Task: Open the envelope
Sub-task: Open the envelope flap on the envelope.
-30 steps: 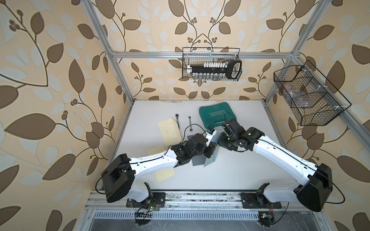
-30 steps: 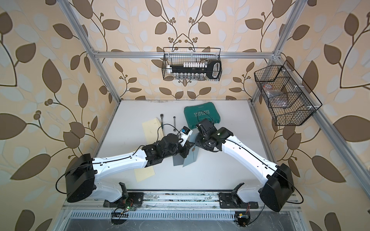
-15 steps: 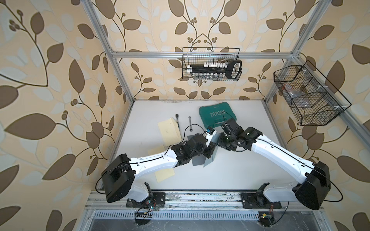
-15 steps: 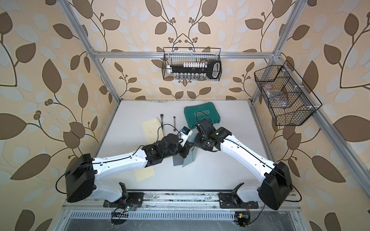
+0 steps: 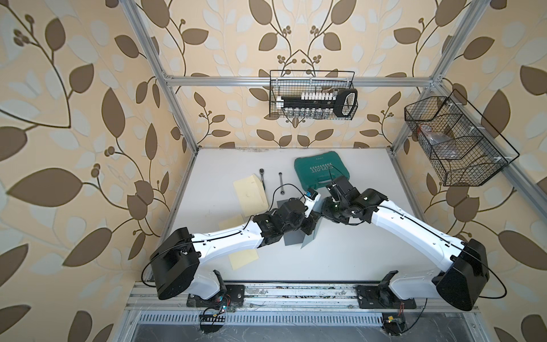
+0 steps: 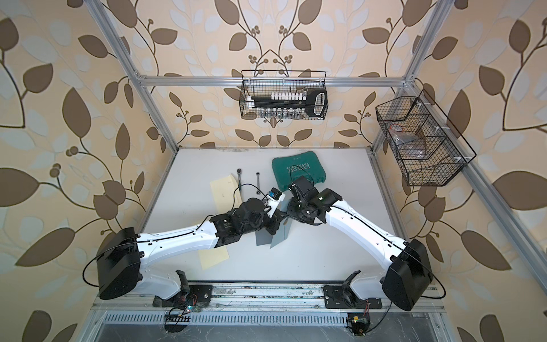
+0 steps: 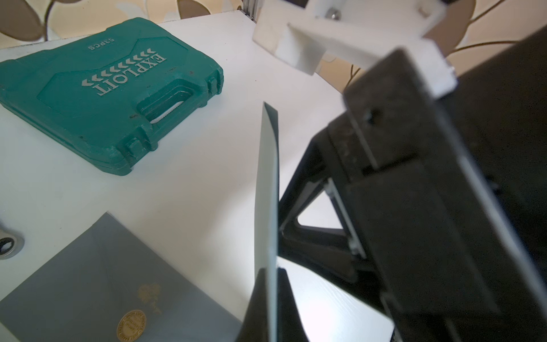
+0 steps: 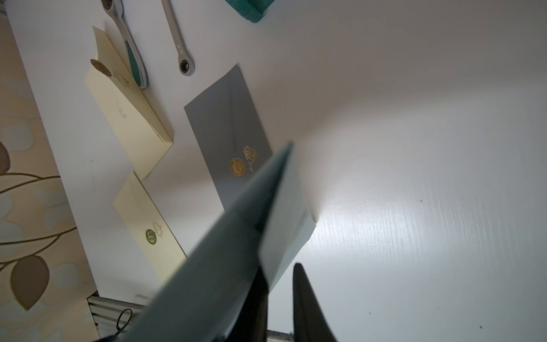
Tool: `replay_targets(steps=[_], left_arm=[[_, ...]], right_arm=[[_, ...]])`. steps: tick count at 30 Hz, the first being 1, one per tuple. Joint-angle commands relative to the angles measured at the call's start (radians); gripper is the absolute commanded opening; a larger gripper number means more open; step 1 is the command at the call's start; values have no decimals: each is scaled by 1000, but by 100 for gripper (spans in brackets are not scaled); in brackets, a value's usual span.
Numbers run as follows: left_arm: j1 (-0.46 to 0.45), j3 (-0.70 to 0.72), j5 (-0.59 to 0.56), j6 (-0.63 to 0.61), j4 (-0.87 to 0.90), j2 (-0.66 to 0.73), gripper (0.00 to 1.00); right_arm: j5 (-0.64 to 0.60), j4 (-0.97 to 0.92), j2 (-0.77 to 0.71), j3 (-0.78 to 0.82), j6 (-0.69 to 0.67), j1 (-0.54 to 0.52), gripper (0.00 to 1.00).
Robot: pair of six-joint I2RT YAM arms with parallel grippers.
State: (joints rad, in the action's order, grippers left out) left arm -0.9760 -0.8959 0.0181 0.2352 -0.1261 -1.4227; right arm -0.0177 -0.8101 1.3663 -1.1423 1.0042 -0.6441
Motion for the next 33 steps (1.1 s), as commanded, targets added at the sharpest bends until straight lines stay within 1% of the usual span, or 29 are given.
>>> replay_targets(steps=[1,14,19,26,28,33], left_arm=[[-21,-44,46,-7,-69,1,0],[-23,-47,45,1,-70,-5,0],[-23,-45,62,3,-84,-8,0],[-24,-62,72,8,-86,-12,0],[-24,-67,74,9,-84,-46,0],[-24,-79,74,10,-75,-53,0]], right_arm=[[5,19,20,28,0,0,16],[-3,35,17,56,5,0,14],[-26,24,-9,53,4,-1,13],[-70,23,-63,91,9,-1,12],[-77,22,-71,97,9,-1,12],[-77,22,-78,106,8,1,12]])
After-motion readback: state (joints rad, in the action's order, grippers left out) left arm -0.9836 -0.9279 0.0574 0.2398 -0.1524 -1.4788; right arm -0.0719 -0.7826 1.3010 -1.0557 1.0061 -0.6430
